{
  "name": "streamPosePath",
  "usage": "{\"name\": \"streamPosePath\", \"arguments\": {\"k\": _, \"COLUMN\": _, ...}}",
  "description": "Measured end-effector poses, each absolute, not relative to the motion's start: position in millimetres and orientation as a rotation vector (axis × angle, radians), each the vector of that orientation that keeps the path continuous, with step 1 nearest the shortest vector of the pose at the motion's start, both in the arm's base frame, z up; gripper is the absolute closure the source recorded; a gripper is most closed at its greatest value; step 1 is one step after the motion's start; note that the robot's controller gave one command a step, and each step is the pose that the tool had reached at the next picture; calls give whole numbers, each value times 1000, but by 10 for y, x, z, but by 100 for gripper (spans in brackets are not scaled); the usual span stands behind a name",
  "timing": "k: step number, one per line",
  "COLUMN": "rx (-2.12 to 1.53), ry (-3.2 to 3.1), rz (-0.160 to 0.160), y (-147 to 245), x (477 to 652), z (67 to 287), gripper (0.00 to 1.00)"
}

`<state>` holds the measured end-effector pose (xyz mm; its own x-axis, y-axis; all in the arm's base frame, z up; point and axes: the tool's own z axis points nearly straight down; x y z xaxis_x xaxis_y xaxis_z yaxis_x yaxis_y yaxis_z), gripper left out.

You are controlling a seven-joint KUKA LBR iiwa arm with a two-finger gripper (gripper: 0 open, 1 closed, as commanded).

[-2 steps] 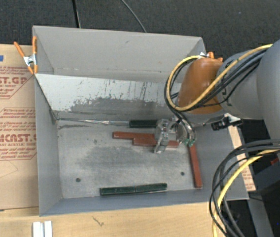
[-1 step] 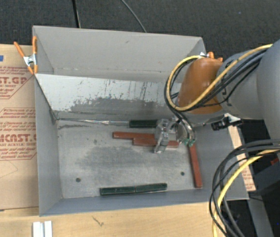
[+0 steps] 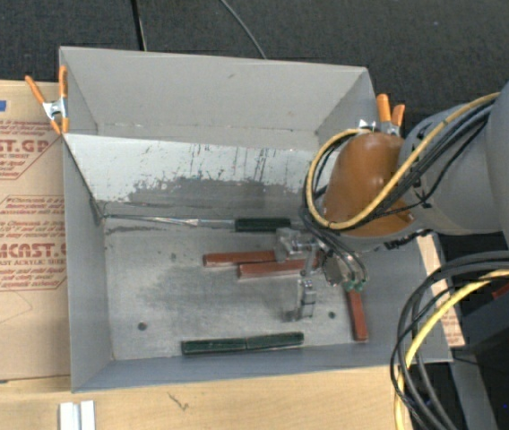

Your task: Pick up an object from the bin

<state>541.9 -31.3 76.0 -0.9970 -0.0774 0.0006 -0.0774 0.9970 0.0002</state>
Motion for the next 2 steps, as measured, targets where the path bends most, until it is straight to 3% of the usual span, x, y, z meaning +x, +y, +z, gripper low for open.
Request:
{"name": "streamPosePath", "arguments": {"k": 1, "rx": 120, "ry": -3142, "rz": 0, "y": -314, "x": 5428, "z": 765, "gripper": 100}}
{"name": "streamPosePath", "arguments": {"k": 2, "rx": 120, "ry": -3141, "rz": 0, "y": -314, "x": 5425, "z": 764, "gripper": 0}}
